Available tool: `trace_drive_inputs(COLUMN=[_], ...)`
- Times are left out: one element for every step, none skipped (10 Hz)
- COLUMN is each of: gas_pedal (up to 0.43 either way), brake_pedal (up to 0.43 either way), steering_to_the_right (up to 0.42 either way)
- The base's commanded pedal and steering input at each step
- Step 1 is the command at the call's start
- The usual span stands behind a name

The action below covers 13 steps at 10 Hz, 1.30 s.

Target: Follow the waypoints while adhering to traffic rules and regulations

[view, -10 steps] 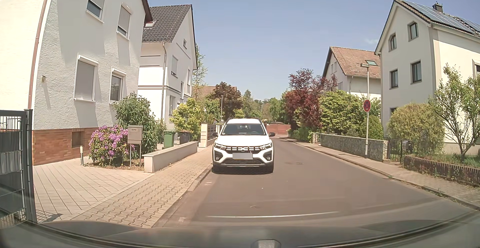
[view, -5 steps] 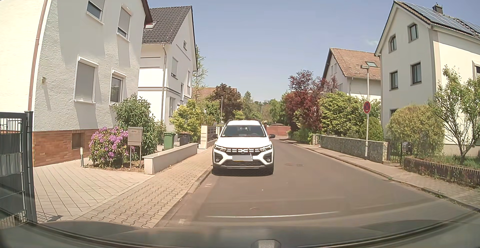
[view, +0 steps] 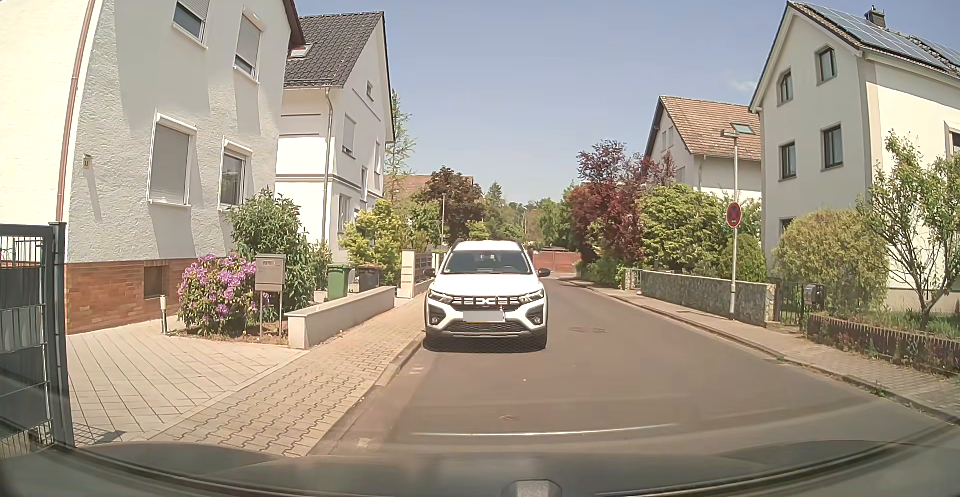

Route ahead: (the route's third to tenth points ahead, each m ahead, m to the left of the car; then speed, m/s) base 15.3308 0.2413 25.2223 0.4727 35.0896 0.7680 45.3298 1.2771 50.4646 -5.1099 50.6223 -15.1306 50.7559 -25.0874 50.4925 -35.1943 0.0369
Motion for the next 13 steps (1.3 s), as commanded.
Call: trace_drive_inputs(gas_pedal=[0.0, 0.0, 0.0, 0.0, 0.0, 0.0, 0.0, 0.0, 0.0, 0.0, 0.0, 0.0, 0.0], brake_pedal=[0.317, 0.317, 0.317, 0.317, 0.317, 0.317, 0.317, 0.317, 0.317, 0.317, 0.317, 0.317, 0.317], steering_to_the_right=[-0.006, -0.006, -0.006, -0.006, -0.006, -0.006, -0.006, -0.006, -0.006, -0.005, -0.006, -0.006, -0.006])
